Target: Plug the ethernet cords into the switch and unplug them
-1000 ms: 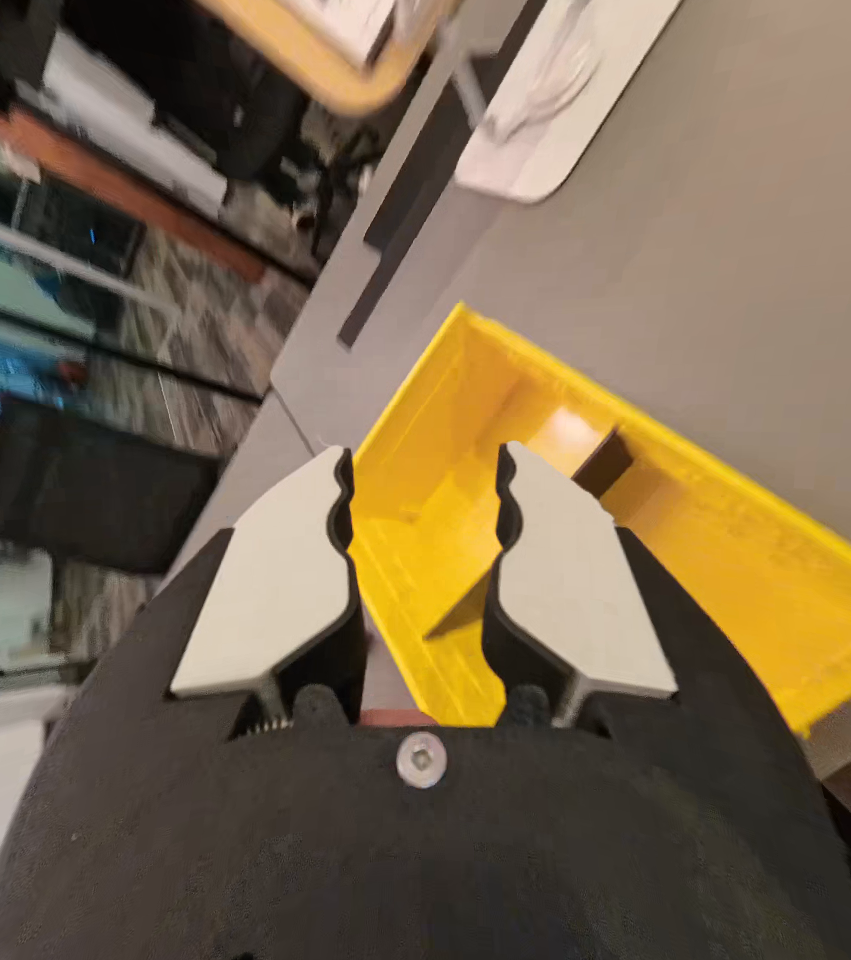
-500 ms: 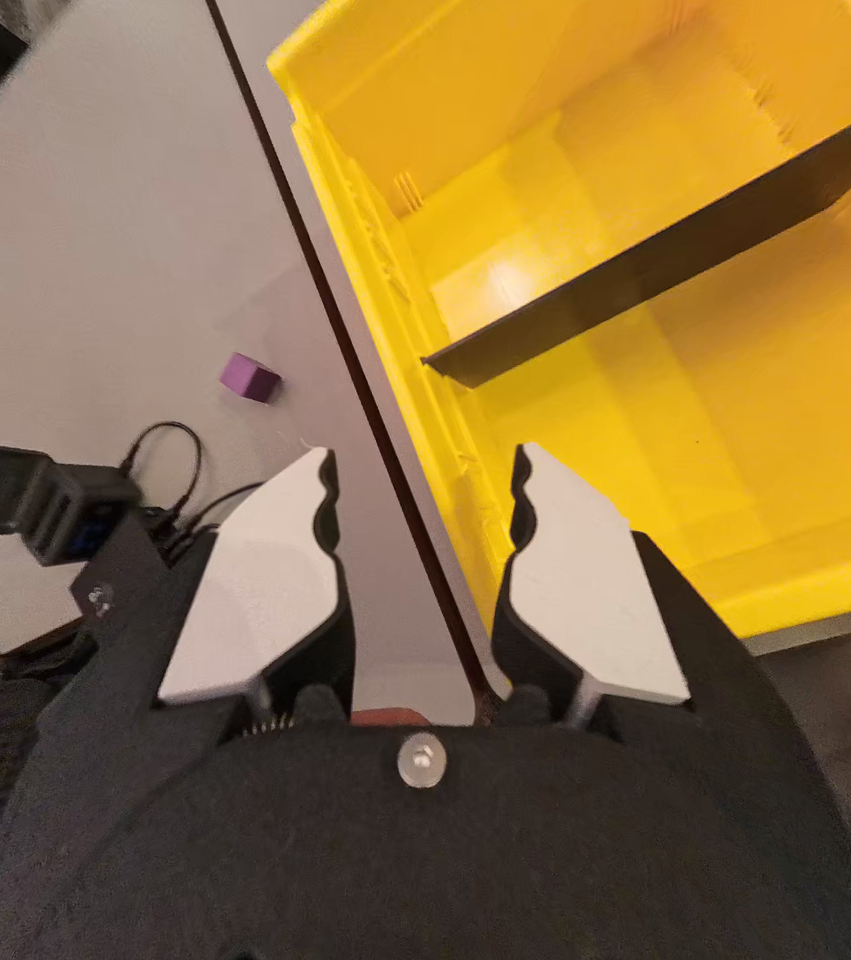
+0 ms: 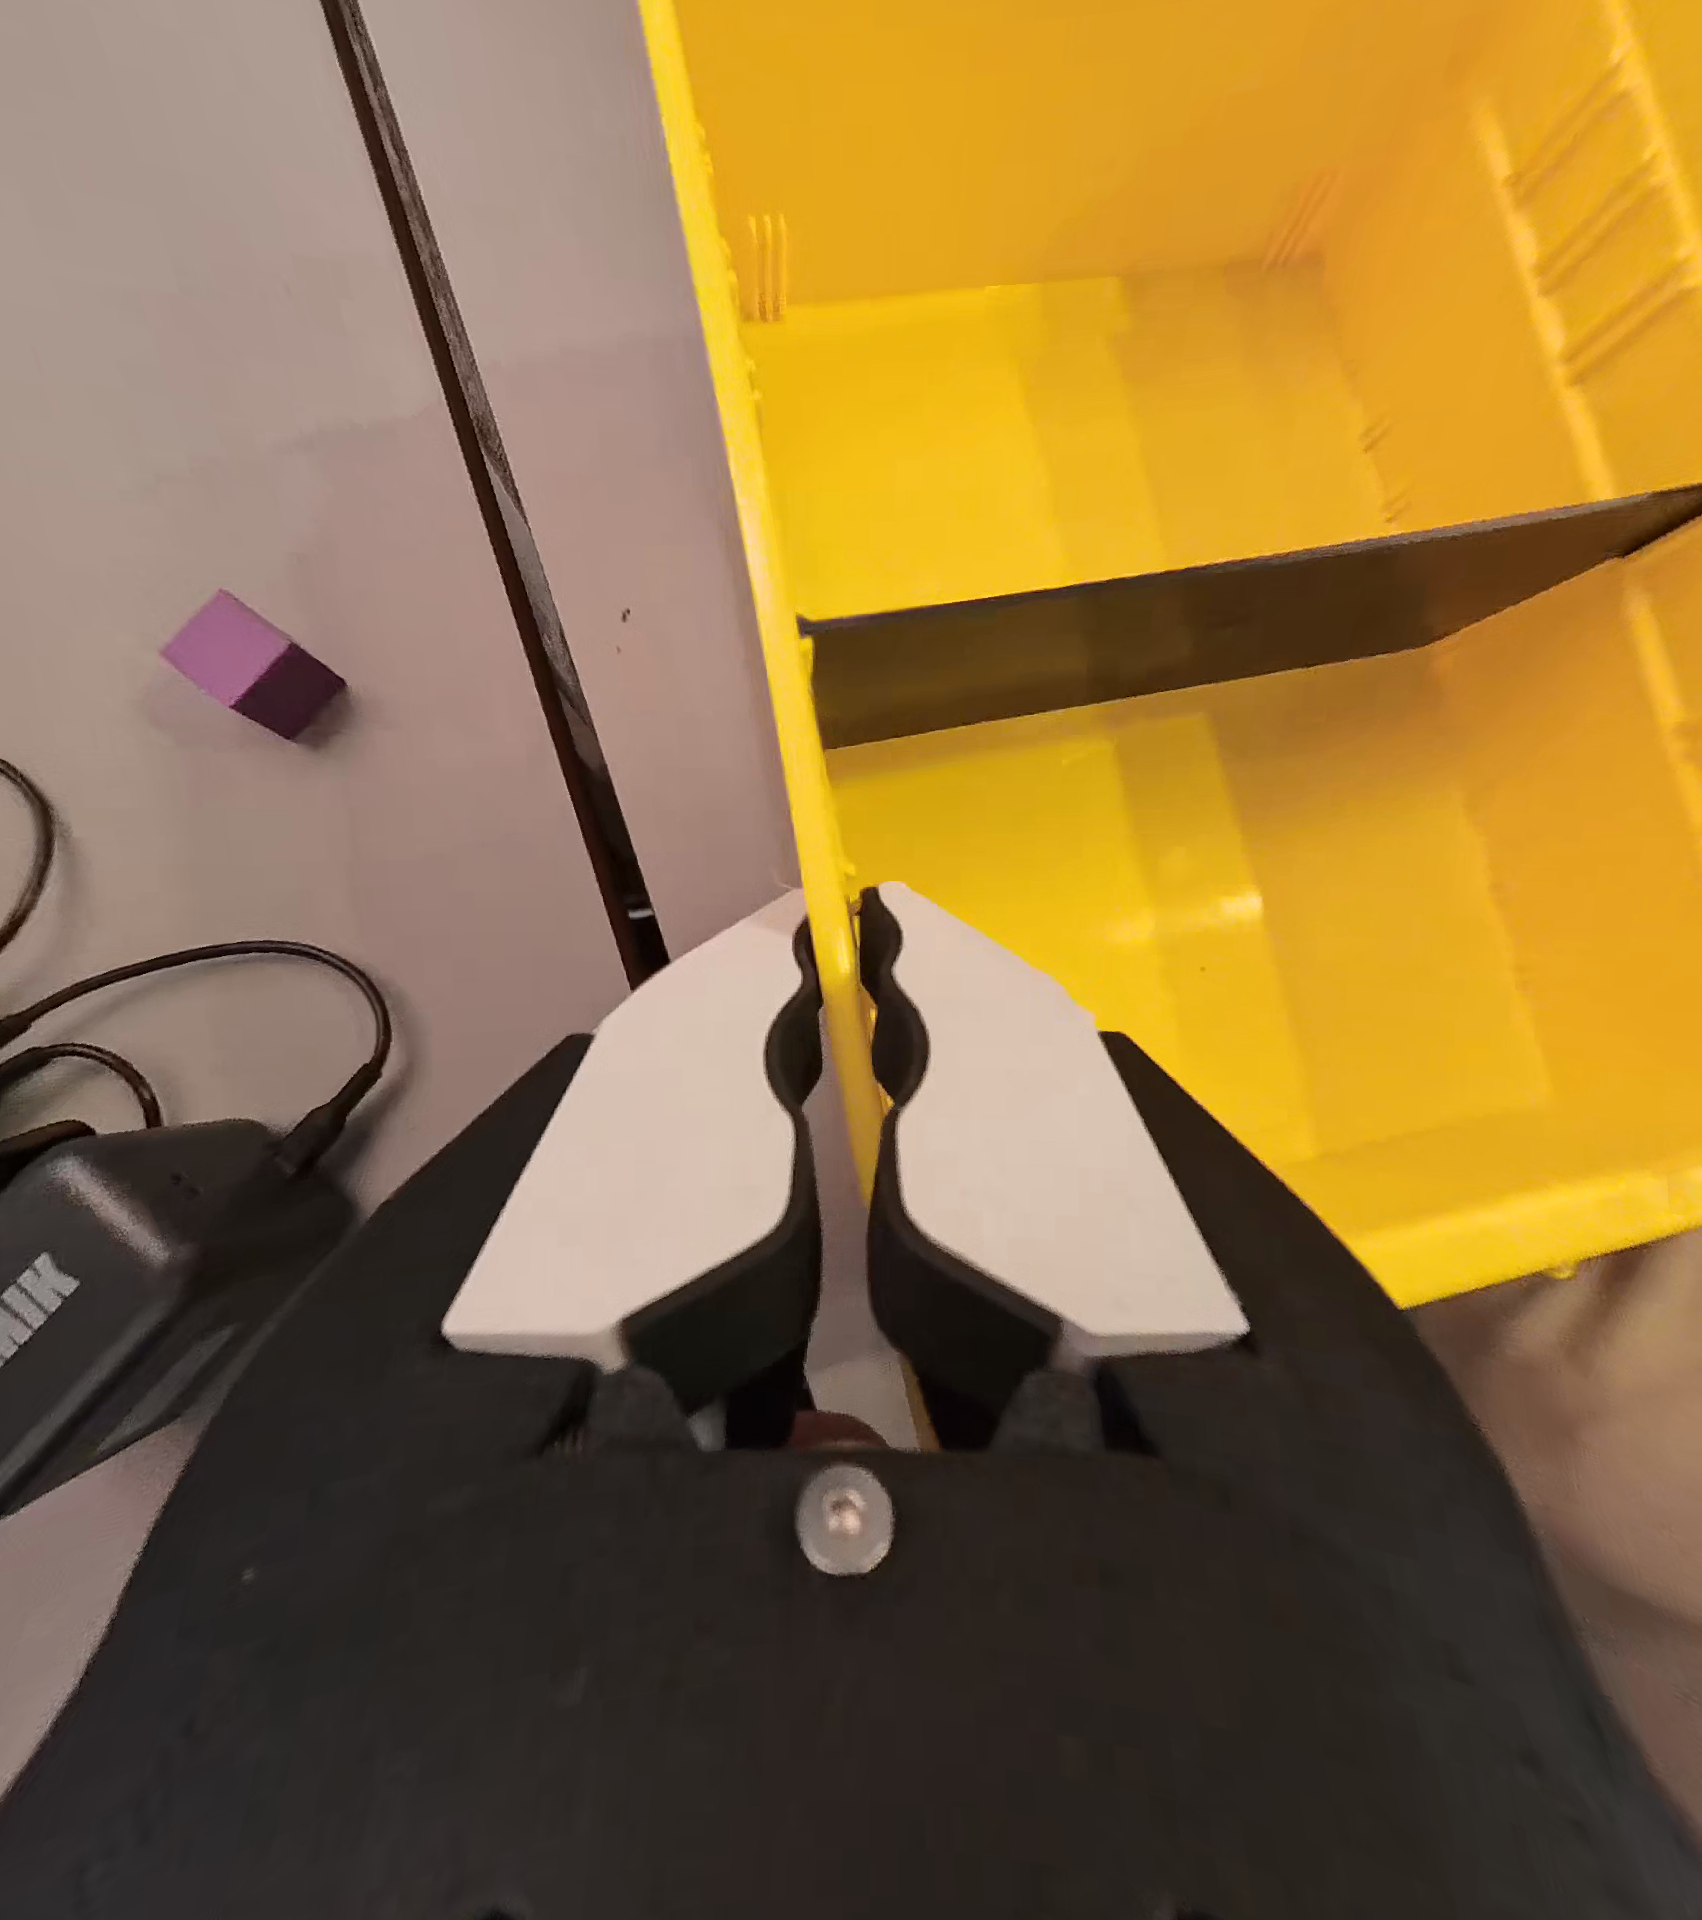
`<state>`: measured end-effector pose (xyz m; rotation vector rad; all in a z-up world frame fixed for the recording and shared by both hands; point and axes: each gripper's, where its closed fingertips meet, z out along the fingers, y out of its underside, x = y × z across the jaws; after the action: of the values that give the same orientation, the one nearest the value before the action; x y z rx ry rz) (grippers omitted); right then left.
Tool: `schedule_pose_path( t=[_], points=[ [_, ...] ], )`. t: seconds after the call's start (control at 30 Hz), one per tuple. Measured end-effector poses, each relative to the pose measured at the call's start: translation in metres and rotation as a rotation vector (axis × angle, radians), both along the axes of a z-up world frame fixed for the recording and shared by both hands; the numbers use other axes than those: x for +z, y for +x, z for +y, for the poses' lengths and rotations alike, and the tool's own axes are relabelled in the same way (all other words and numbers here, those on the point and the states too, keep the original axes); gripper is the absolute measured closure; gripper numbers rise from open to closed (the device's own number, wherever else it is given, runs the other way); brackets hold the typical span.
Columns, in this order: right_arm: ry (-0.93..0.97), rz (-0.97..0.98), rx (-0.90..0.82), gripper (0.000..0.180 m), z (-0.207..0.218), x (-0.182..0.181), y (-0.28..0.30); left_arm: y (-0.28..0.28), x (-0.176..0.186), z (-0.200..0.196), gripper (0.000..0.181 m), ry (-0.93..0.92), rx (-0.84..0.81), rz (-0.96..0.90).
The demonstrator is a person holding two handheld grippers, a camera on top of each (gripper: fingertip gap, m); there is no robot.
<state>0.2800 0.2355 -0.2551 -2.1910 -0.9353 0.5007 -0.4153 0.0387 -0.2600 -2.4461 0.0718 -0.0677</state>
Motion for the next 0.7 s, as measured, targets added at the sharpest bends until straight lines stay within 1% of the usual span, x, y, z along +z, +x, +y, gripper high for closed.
schedule_pose_path(
  t=[0.1,0.3,0.57,0.7],
  points=[
    [0.006,0.019,0.04,0.145,0.004,0.0,-0.037,0.004,0.013,0.001,0.177,0.057,-0.002,-0.003],
    [-0.002,-0.044,0.156,0.145,0.006,-0.002,-0.098,0.006,0.036,0.0,0.177,0.141,-0.004,0.014],
    [0.018,-0.08,0.306,0.142,-0.008,-0.003,-0.186,0.013,0.089,-0.011,0.177,0.334,0.0,-0.046],
    [0.039,-0.077,0.368,0.143,-0.015,-0.002,-0.232,0.012,0.113,-0.016,0.176,0.409,0.012,-0.042]
  ],
)
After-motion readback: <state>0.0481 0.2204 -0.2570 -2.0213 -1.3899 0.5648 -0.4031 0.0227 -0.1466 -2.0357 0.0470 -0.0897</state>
